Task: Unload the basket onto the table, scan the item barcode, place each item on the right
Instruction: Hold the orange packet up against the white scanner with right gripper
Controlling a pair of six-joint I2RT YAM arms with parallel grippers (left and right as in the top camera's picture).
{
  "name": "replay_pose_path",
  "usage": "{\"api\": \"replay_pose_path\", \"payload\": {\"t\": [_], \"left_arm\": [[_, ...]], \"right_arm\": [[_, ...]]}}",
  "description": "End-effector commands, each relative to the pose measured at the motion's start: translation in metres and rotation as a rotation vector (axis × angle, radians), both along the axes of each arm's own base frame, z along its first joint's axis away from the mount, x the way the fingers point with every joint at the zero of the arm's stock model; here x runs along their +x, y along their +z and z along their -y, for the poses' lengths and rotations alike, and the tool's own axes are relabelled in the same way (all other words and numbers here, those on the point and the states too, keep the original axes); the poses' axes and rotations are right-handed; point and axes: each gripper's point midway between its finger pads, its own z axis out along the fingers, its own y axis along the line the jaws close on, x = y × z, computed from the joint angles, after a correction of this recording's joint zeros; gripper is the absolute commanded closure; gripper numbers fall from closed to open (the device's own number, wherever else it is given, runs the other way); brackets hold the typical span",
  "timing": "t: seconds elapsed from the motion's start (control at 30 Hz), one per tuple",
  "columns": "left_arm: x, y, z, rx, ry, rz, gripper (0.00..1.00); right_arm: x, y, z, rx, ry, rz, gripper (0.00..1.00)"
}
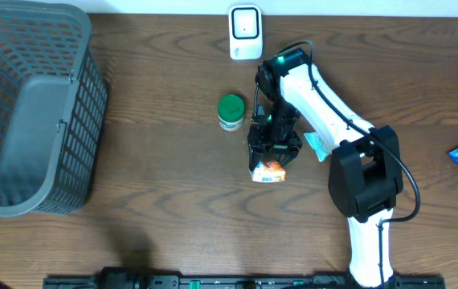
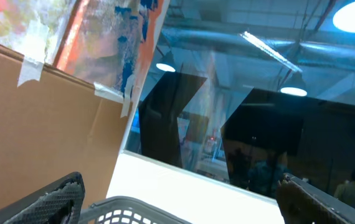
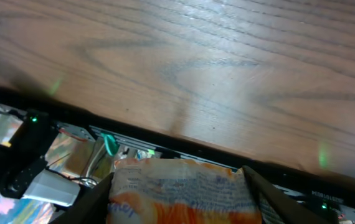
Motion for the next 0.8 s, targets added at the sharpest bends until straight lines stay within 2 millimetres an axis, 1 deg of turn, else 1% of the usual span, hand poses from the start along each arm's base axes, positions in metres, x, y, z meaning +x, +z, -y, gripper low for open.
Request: {"api": "replay_pose_path", "payload": {"t": [0.0, 0.1, 0.17, 0.23, 0.33, 0.4, 0.43, 0.47, 0.5, 0.63, 0.7, 0.77], "left_arm": [[0.001, 0.001, 0.003, 0.002, -0.013, 0.008, 0.02], [0.002, 0.000, 0.003, 0.002, -0.012, 0.005, 0.02], [0.003, -0.002, 0.003, 0.002, -0.012, -0.003, 0.02], [0.006, -0.006, 0.003, 0.002, -0.012, -0.025, 0.02], [0.009, -0.012, 0.003, 0.003, -0.012, -0.055, 0.02], [0.010, -0.015, 0.002, 0.001, -0.009, -0.068, 0.02], [0.012, -0.018, 0.002, 0.001, -0.010, -0.081, 0.02], [0.014, -0.022, 0.002, 0.002, -0.010, -0.101, 0.02], [0.015, -0.024, 0.002, 0.002, -0.010, -0.113, 0.02], [0.026, -0.049, 0.003, 0.004, -0.010, -0.226, 0.02], [0.029, -0.059, 0.003, 0.005, -0.010, -0.273, 0.02], [0.031, -0.068, 0.003, 0.006, -0.009, -0.311, 0.02]], "right_arm": [[0.006, 0.003, -0.004, 0.045, -0.008, 0.013, 0.47], [0.010, 0.006, -0.005, 0.052, -0.011, 0.028, 0.48], [0.018, 0.009, -0.005, 0.063, -0.019, 0.053, 0.49], [0.030, 0.017, -0.005, 0.080, -0.038, 0.096, 0.50], [0.057, 0.037, -0.008, 0.128, -0.058, 0.205, 0.49], [0.081, 0.053, -0.010, 0.168, -0.070, 0.313, 0.48], [0.097, 0.061, -0.010, 0.183, -0.074, 0.388, 0.48], [0.120, 0.072, -0.010, 0.201, -0.078, 0.498, 0.47], [0.129, 0.075, -0.011, 0.207, -0.079, 0.539, 0.47], [0.199, 0.099, -0.013, 0.219, -0.058, 0.875, 0.47], [0.228, 0.107, -0.015, 0.204, -0.063, 1.008, 0.47], [0.250, 0.113, -0.016, 0.181, -0.071, 1.113, 0.47]]}}
